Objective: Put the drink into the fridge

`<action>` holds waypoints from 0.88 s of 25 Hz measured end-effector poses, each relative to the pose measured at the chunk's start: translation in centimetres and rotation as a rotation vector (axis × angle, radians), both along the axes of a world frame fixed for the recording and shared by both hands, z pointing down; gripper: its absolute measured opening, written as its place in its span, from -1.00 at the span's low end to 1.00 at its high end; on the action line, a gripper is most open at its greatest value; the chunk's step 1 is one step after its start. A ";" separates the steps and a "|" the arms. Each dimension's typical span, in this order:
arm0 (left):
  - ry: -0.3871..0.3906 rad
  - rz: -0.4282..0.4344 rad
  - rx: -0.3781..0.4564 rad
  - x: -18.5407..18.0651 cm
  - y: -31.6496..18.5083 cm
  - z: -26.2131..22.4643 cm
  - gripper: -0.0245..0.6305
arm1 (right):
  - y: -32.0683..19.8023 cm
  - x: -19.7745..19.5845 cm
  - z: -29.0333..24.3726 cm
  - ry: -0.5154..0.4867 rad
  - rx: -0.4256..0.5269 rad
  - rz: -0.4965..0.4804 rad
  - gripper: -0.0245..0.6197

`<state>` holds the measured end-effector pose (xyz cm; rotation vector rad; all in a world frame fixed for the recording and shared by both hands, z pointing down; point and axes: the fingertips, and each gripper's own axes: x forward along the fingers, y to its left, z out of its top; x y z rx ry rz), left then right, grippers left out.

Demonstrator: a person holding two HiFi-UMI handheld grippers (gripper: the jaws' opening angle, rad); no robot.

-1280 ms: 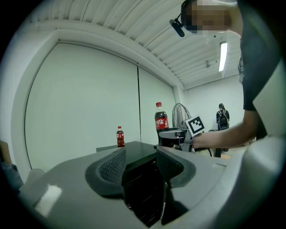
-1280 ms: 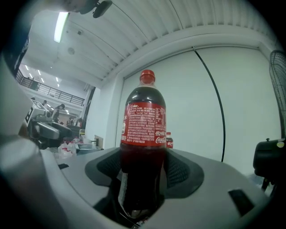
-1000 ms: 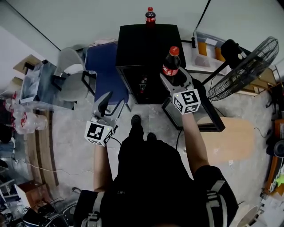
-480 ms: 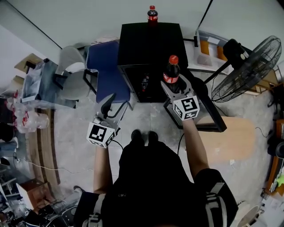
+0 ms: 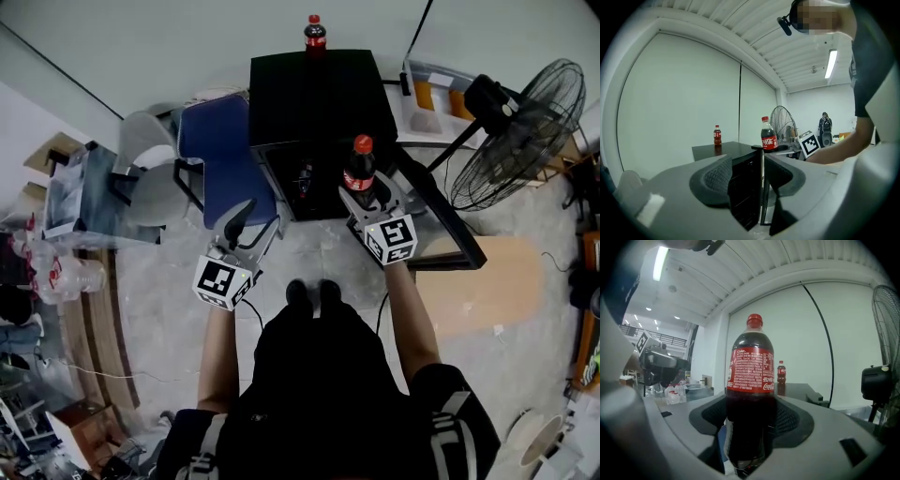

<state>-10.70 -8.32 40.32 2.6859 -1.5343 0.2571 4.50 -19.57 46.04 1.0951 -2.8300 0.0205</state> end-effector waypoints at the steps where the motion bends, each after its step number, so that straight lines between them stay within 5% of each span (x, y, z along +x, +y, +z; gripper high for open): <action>1: 0.002 0.012 -0.001 -0.1 -0.1 0.1 -0.31 | 0.2 -0.2 0.3 0.003 -0.006 0.009 -0.02; 22: -0.014 0.200 -0.046 -1.9 -2.0 5.7 -0.31 | 3.6 -1.6 9.4 0.056 -0.090 0.160 -0.02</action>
